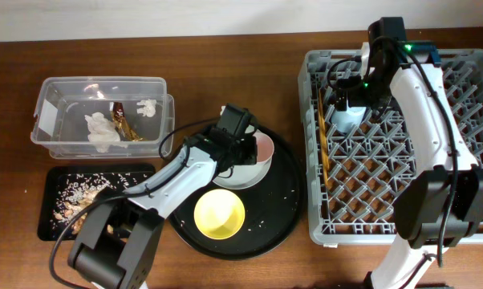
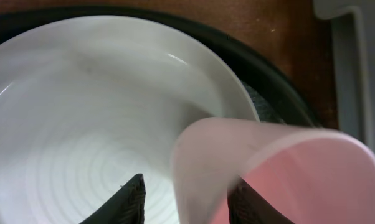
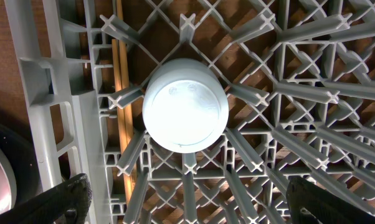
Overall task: Sort waste into correct bins and load items into the dishwasher rack
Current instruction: 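Grasp the pink cup on the plate with the left gripper and lift, then pass the pink cup from the left gripper to the right gripper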
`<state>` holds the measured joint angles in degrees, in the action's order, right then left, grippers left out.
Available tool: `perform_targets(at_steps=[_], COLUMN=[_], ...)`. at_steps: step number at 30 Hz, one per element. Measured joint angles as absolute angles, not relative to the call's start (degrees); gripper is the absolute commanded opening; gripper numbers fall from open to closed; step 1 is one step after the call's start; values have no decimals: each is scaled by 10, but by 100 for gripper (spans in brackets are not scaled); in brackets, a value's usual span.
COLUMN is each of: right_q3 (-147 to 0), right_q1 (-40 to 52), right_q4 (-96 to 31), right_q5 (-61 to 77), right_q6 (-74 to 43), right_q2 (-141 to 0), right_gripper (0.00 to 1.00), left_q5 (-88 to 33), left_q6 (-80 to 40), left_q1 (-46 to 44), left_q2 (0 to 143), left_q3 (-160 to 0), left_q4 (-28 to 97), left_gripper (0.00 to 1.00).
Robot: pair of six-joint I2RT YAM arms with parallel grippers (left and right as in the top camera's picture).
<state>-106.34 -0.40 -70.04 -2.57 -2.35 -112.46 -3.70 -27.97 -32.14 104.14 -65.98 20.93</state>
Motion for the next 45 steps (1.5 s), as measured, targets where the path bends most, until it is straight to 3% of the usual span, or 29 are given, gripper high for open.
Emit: perform_targets(at_steps=[1, 4, 5, 6, 13, 15, 18, 19, 22, 32, 36, 39, 41, 45], right_q3=[-1063, -1063, -1063, -1063, -1064, -1064, -1064, -1064, -1064, -1064, -1067, -1069, -1070, -1070], right_q1=[-4, -4, -4, -4, -4, -4, -4, -4, -4, -4, -5, -5, -4, 78], right_q4=[-700, -700, -700, -700, -700, -700, -700, -700, -700, -700, -784, -901, -971, -970], right_q5=[-26, -26, -26, -26, -25, -26, -26, -26, -26, 1, 280, 583, 697, 795], right_q6=[-23, -23, -23, -24, -24, -24, -24, -24, -24, -23, 10, 187, 306, 408], right_q2=[-1125, -1125, -1125, -1125, -1125, -1125, -1125, -1125, -1125, -1125, -1125, -1124, -1123, -1123], right_gripper=[98, 98, 98, 98, 98, 98, 98, 98, 98, 98, 98, 98, 98, 99], left_q5=[-35, -31, -31, -31, -75, -200, -538, -580, -640, -772, -776, -776, -776, -776], left_q6=[-281, -281, -281, -281, -280, -267, -194, -174, -117, -85, -85, -85, -85, -84], left_q1=[-321, -321, -321, -321, -277, -203, -76, -57, -6, 46, 46, 57, 83, 96], left_q2=[1045, 1045, 1045, 1045, 843, 773, 749, 749, 749, 749, 749, 749, 749, 749], left_q3=[-660, -660, -660, -660, -660, -660, -660, -661, -661, -661, -661, -661, -661, -661], left_q4=[208, 203, 203, 203, 300, 320, 336, 359, 397, 397, 396, 373, 371, 383], left_gripper=[23, 22, 17, 1, 0, 0, 0, 1, 0, 0, 0, 1, 1, 1])
